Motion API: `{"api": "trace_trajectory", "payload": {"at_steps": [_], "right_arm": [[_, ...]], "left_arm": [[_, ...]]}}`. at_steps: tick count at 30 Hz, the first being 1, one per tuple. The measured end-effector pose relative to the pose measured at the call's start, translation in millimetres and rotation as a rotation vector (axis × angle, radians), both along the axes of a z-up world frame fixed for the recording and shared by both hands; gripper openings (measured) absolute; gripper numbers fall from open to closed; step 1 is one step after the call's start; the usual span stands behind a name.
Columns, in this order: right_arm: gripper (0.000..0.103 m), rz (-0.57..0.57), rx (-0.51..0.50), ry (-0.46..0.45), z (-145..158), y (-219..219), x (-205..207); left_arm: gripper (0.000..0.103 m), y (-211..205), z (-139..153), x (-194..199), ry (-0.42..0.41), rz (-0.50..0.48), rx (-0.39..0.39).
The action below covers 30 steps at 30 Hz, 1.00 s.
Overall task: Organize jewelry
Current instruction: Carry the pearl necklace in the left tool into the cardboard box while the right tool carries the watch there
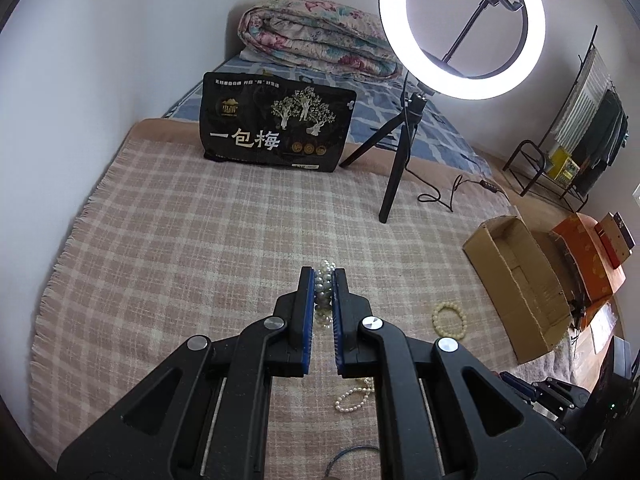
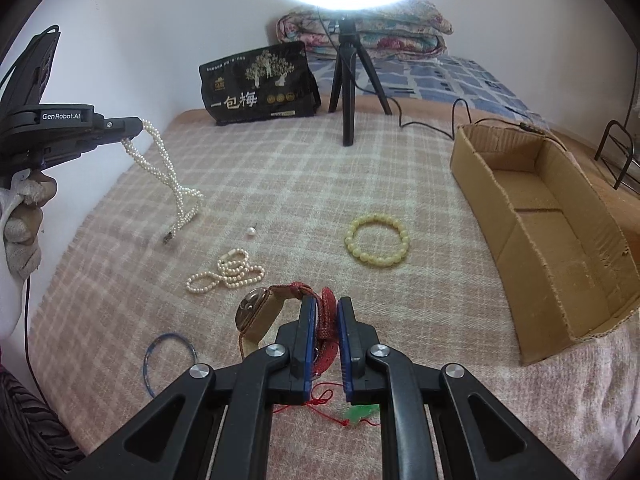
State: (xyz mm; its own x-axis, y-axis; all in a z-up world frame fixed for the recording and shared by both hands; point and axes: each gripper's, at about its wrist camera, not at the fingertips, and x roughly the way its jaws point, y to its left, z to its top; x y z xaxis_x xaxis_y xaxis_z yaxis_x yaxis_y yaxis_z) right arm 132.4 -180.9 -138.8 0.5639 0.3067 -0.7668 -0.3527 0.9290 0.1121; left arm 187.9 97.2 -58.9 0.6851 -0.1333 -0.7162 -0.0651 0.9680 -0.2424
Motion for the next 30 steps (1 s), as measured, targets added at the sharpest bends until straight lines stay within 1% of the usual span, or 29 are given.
{"api": "trace_trajectory", "payload": {"at_steps": [7, 14, 19, 30], "right_arm": [[0.009, -0.031, 0.007, -0.048, 18, -20, -10], [0.009, -0.076, 0.015, -0.093, 35, -45, -16], [0.009, -0.112, 0.018, -0.117, 44, -65, -18], [0.009, -0.213, 0.041, -0.141, 59, -116, -14]], "left_arm": [[0.006, -14, 20, -10, -0.053, -0.024, 0.003], [0.006, -38, 46, -15, -0.116, -0.065, -0.021], [0.006, -65, 63, -15, -0.154, -0.116, -0.041], [0.006, -131, 83, 0, -0.185, -0.230, -0.068]]}}
